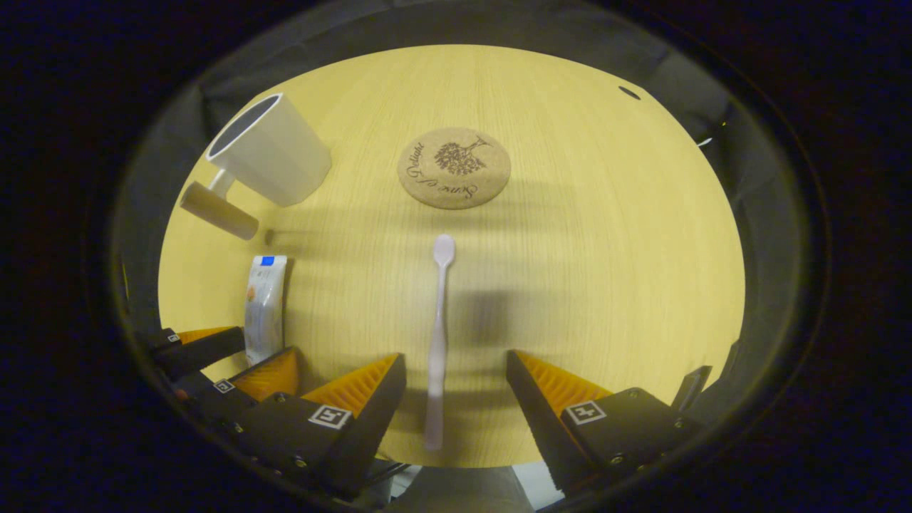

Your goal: Put the toothbrush and toothpaste on the desktop into the cup, then pick up the cup and place it on the coaster on the desktop.

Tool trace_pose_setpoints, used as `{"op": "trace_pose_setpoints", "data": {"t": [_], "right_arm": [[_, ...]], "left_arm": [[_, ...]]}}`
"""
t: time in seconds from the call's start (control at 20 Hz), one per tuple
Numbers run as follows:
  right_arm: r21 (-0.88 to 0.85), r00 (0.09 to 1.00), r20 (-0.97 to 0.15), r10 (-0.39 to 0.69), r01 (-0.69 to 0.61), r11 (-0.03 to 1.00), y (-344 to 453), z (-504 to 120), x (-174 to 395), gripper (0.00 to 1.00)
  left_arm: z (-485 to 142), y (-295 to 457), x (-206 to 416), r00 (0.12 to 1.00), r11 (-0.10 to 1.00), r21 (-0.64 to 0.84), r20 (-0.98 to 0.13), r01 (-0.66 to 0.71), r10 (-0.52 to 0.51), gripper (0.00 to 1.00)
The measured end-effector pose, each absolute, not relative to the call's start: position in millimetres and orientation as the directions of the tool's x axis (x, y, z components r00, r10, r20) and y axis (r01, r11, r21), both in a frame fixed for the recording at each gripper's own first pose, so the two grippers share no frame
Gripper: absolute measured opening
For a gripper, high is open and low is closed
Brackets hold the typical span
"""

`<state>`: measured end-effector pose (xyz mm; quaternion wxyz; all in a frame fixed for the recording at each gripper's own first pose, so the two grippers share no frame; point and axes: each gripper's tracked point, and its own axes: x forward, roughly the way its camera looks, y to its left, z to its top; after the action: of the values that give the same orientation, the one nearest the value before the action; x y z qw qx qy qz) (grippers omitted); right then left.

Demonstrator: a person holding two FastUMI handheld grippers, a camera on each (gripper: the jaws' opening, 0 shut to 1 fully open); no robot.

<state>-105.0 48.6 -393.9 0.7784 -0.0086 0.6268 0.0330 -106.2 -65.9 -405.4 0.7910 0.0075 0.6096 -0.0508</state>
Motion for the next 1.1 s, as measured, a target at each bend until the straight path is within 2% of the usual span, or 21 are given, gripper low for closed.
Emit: {"op": "trace_pose_setpoints", "data": {"t": [0.05, 0.1, 0.15, 0.2, 0.25, 0.3, 0.35, 0.4, 0.5, 0.6, 0.65, 0.7, 0.95, 1.1], "right_arm": [[0.026, 0.215, -0.976, 0.04, -0.067, 0.997, 48, -393, -105, 0.91], [0.028, 0.21, -0.977, 0.043, -0.075, 0.997, 49, -391, -106, 0.82], [0.029, 0.214, -0.976, 0.043, -0.07, 0.997, 50, -392, -104, 0.69], [0.034, 0.213, -0.976, 0.045, -0.057, 0.998, 51, -395, -102, 0.48], [0.033, 0.201, -0.979, 0.041, -0.045, 0.998, 52, -395, -106, 0.28], [0.033, 0.192, -0.98, 0.041, -0.043, 0.999, 52, -394, -107, 0.23], [0.036, 0.179, -0.983, 0.042, -0.033, 0.999, 52, -394, -106, 0.21], [0.039, 0.169, -0.985, 0.042, -0.025, 0.999, 52, -394, -106, 0.21], [0.041, 0.156, -0.987, 0.045, -0.027, 0.999, 52, -395, -106, 0.21], [0.04, 0.145, -0.988, 0.046, -0.047, 0.998, 49, -392, -105, 0.21], [0.048, 0.15, -0.987, 0.047, 0.003, 0.999, 51, -395, -108, 0.21], [0.041, 0.155, -0.987, 0.041, 0.001, 0.999, 49, -394, -103, 0.04], [0.052, 0.152, -0.987, 0.051, 0.004, 0.999, 50, -394, -104, 0.04], [0.056, 0.148, -0.987, 0.055, 0.005, 0.998, 49, -394, -103, 0.04]], "left_arm": [[-404, -65, -106, 0.253, 0.995, -0.05, -0.965, 0.089, -0.071, 0.96], [-404, -66, -105, 0.26, 0.994, -0.047, -0.963, 0.097, -0.071, 0.96], [-404, -67, -103, 0.272, 0.992, -0.047, -0.959, 0.113, -0.076, 0.89], [-404, -69, -101, 0.279, 0.99, -0.047, -0.957, 0.133, -0.082, 0.84], [-404, -71, -100, 0.282, 0.988, -0.045, -0.955, 0.145, -0.085, 0.68], [-406, -70, -102, 0.277, 0.989, -0.044, -0.957, 0.138, -0.081, 0.6], [-404, -71, -100, 0.275, 0.991, -0.051, -0.958, 0.123, -0.084, 0.55], [-404, -71, -99, 0.27, 0.992, -0.052, -0.959, 0.114, -0.081, 0.43], [-404, -71, -100, 0.268, 0.992, -0.048, -0.96, 0.12, -0.079, 0.42], [-403, -73, -98, 0.278, 0.993, -0.049, -0.957, 0.109, -0.078, 0.32], [-404, -72, -99, 0.27, 0.993, -0.049, -0.96, 0.11, -0.077, 0.32], [-404, -72, -98, 0.266, 0.993, -0.051, -0.961, 0.106, -0.078, 0.33], [-398, -78, -103, 0.244, 0.989, -0.097, -0.962, 0.115, -0.122, 0.32], [-381, -81, -104, 0.264, 0.985, -0.104, -0.955, 0.138, -0.138, 0.33]]}}
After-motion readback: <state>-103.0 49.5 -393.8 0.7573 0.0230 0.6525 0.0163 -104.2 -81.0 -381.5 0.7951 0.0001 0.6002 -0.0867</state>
